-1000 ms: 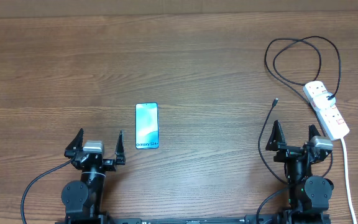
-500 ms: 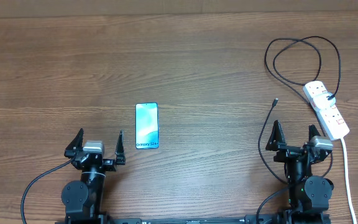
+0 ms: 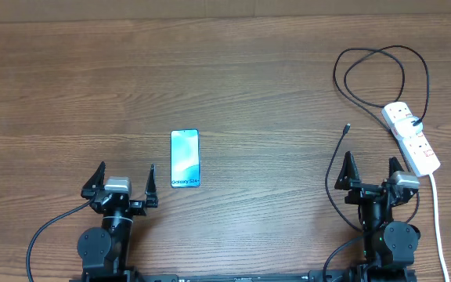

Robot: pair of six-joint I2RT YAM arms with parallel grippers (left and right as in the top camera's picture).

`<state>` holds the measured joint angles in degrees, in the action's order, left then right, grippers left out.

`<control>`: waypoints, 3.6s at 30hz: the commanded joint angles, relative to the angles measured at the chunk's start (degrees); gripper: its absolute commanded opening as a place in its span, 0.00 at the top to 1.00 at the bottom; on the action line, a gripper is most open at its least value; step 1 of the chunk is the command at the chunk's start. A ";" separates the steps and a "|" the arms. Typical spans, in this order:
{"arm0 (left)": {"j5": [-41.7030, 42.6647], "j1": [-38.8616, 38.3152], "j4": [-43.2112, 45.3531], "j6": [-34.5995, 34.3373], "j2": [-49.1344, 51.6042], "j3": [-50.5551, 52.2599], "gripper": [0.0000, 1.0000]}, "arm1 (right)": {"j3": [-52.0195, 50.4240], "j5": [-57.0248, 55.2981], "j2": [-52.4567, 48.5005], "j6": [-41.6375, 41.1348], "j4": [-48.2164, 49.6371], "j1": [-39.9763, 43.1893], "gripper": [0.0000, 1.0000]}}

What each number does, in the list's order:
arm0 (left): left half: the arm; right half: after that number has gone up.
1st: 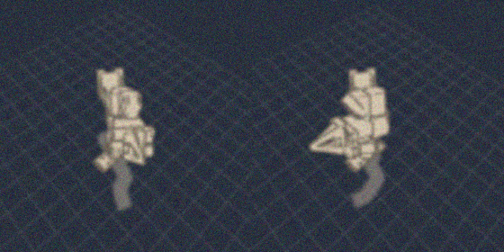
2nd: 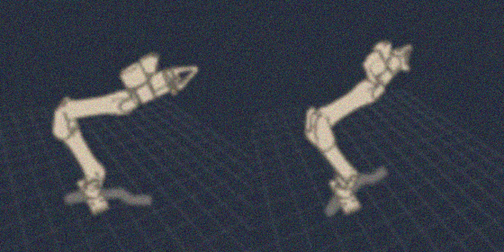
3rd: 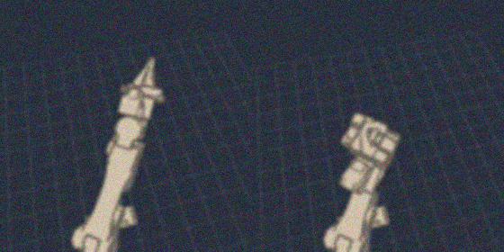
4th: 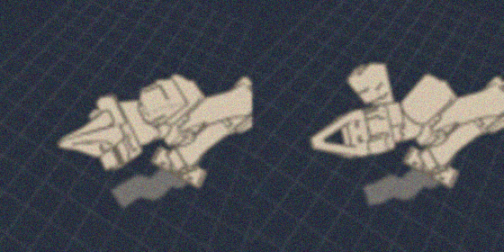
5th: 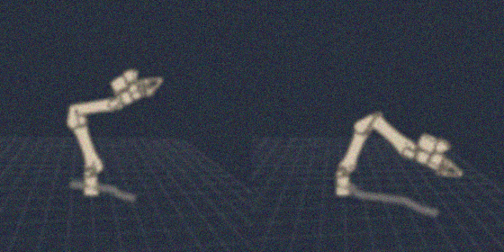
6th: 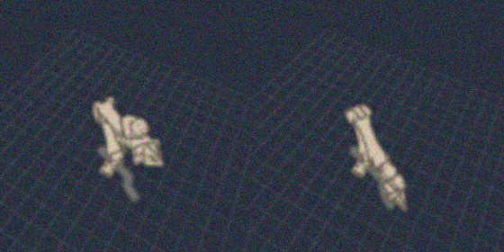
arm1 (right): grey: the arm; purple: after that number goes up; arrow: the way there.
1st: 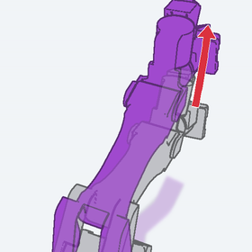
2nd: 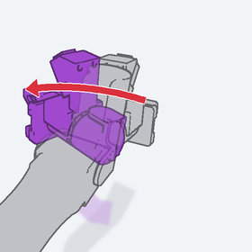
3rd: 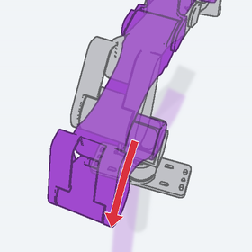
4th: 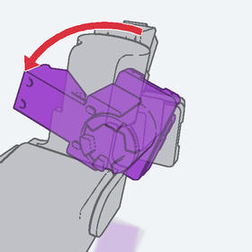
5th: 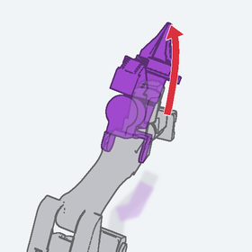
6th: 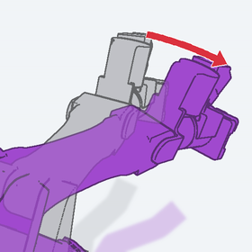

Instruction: Plug charger to phone and switch on socket

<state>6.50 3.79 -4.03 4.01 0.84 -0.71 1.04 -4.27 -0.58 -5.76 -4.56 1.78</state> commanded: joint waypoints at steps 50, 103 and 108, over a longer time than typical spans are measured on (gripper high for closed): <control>0.57 0.48 0.22 1.18 -0.59 0.44 0.01 | -0.59 0.09 0.42 0.24 0.17 0.11 0.00; 4.15 0.31 -18.18 -5.31 33.66 -35.04 0.00 | -0.59 0.09 0.42 0.24 0.17 0.11 0.00; 6.97 0.31 -23.26 -5.31 39.36 -42.38 0.00 | -0.59 0.09 0.42 0.24 0.17 0.11 0.00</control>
<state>10.81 3.79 -26.00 -0.49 38.20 -38.79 1.04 -4.29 -0.58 -5.78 -4.56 1.78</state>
